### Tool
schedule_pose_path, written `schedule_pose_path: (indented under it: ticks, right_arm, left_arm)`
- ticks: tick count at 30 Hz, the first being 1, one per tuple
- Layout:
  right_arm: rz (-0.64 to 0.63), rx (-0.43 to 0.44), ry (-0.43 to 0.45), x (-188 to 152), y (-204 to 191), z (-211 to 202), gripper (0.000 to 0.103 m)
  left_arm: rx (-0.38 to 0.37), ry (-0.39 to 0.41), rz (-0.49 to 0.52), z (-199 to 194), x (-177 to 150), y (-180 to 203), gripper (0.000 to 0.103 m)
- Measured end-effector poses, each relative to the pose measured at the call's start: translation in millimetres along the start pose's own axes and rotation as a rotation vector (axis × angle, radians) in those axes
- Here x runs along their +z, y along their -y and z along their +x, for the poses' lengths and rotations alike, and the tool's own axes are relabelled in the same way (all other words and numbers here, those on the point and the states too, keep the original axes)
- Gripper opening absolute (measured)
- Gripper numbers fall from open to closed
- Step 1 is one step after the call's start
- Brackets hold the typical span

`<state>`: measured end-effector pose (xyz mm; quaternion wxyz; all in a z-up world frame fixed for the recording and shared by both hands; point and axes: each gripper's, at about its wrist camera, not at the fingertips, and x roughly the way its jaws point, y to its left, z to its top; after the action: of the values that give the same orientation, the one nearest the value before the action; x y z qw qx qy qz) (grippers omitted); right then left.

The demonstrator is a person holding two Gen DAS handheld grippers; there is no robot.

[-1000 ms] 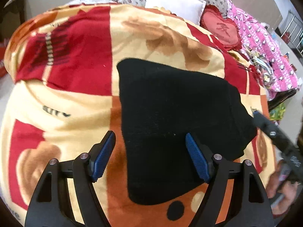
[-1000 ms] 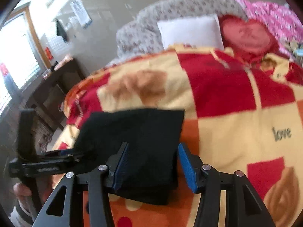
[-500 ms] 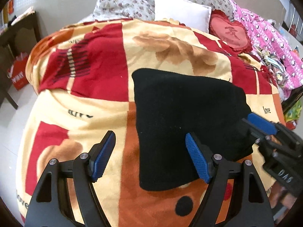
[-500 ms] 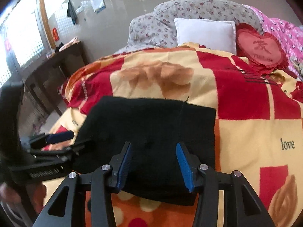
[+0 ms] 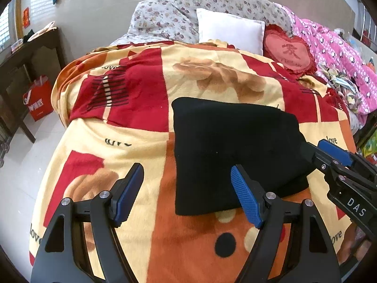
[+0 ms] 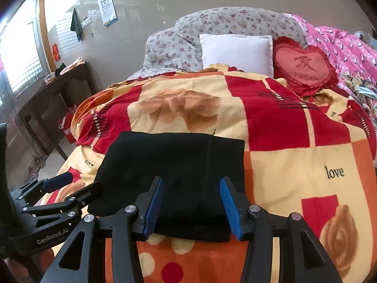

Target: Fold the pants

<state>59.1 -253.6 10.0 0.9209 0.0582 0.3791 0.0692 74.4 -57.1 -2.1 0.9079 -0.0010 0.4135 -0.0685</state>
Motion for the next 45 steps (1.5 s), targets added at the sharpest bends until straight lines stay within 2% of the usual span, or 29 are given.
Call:
schedule_pose_path:
  ticks: [20,45]
  right_arm:
    - [0.029,0.030,-0.001,-12,2,-18,0.048]
    - [0.037,0.041,-0.026,-19,-3,-19,0.048]
  left_arm:
    - [0.028,0.054,0.006,-27,-14,11,0.077]
    - [0.025,0.040,0.001,-29,-23,5,0.077]
